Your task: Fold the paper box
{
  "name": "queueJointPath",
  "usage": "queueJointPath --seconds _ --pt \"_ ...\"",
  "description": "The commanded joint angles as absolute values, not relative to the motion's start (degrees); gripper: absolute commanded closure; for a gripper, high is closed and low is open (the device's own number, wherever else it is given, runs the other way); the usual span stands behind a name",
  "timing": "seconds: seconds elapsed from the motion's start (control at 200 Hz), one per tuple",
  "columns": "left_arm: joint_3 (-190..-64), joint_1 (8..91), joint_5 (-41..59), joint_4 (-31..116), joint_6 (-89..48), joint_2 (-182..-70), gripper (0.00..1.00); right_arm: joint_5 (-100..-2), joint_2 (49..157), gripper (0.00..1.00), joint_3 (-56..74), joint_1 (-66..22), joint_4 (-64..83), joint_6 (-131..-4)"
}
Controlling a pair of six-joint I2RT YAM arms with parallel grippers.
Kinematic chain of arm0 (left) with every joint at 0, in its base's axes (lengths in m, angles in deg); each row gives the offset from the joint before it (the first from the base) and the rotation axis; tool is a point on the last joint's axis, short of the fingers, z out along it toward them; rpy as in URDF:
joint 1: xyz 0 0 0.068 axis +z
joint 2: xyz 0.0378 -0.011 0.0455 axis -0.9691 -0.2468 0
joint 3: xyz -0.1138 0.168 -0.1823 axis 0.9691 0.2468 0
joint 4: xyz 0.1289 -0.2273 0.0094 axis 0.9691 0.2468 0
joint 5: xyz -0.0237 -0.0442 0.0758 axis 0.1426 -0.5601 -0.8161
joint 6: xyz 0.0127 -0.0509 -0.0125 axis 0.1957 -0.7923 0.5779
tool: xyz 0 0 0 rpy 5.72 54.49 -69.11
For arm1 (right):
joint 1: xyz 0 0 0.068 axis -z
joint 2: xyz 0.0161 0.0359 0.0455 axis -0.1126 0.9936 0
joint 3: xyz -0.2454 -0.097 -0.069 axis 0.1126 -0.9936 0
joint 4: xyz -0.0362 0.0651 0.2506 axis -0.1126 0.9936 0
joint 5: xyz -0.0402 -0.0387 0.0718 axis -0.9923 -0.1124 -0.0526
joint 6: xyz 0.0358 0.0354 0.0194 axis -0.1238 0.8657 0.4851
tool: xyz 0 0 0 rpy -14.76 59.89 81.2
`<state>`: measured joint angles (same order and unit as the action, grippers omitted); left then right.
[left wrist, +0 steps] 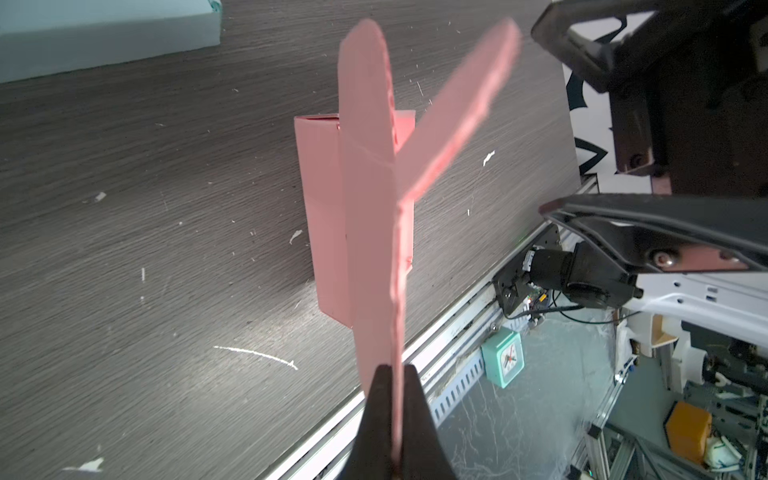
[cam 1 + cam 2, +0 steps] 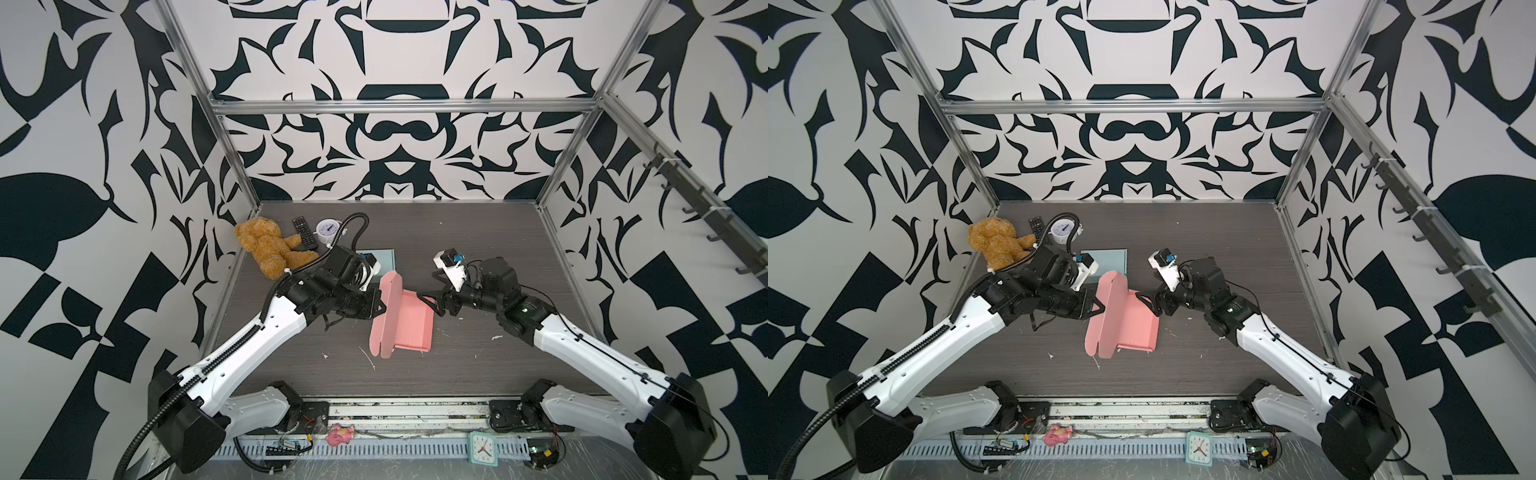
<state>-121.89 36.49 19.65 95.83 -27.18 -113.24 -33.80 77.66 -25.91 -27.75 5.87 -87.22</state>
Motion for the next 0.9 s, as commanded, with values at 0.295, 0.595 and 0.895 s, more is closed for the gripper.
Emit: queueJointPath --seconds 0.295,0.595,0.895 --pt "-132.19 36.85 26.25 112.63 -9.04 -116.28 0.93 -21.67 81.38 0.17 -27.17 -27.59 -5.81 -104.47" --pt "-133.30 36.86 27.11 114.34 -4.80 -118.47 0.93 -17.12 87.52 0.18 -22.31 -27.61 -5.08 -107.17" --pt "-133.80 36.84 26.03 114.63 -4.07 -118.61 0.93 -14.66 88.23 0.23 -19.22 -27.57 0.79 -110.67"
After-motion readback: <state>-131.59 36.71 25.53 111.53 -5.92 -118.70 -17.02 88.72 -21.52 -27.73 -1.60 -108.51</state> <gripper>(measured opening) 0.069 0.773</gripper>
